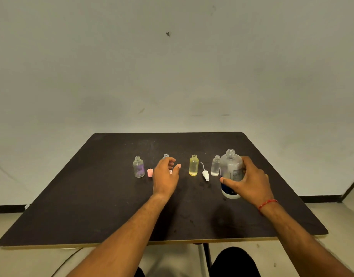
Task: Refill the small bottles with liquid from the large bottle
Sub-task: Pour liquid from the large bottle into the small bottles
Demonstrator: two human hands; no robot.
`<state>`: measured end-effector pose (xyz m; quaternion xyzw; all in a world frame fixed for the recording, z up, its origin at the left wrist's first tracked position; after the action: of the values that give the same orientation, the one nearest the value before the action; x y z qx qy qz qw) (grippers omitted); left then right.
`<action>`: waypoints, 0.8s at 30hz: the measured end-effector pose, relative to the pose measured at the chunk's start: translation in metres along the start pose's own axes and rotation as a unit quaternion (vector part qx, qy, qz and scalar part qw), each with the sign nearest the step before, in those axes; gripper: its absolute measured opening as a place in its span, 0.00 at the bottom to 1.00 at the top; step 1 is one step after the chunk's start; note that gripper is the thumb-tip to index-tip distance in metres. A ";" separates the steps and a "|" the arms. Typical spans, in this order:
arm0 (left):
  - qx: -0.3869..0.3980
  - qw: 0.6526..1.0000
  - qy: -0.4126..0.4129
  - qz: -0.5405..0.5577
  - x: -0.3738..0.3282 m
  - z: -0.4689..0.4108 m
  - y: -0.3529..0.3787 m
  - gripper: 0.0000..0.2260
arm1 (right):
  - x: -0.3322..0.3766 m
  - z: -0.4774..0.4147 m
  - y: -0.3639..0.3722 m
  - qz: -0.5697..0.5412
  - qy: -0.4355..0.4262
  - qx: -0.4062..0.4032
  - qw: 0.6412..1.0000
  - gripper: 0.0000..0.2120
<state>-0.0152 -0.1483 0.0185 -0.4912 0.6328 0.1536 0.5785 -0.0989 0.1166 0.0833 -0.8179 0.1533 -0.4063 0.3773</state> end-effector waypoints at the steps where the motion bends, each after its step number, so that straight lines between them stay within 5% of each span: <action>1: -0.012 1.000 -0.012 0.007 0.002 -0.002 -0.005 0.09 | 0.003 0.000 0.002 -0.001 -0.004 0.001 1.000 0.35; 13: 0.015 0.990 -0.134 -0.033 0.031 -0.041 -0.001 0.27 | 0.015 -0.006 0.021 -0.019 -0.018 0.011 1.000 0.34; 24: 0.032 0.986 -0.147 -0.065 0.031 -0.046 0.006 0.10 | 0.009 -0.012 0.027 -0.019 -0.022 0.012 1.000 0.35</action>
<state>-0.0420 -0.1940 0.0016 -0.4851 0.5121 0.1658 0.6892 -0.1014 0.0871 0.0727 -0.8250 0.1247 -0.3966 0.3828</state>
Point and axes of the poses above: each hand's wrist, its own z-axis away from the middle knuckle, its own y-axis out of the palm, x = y × z, the point moved 5 cm from there along -z, towards the middle knuckle, and after that the axes turned 8 degrees about -y, right-handed, at the moved point
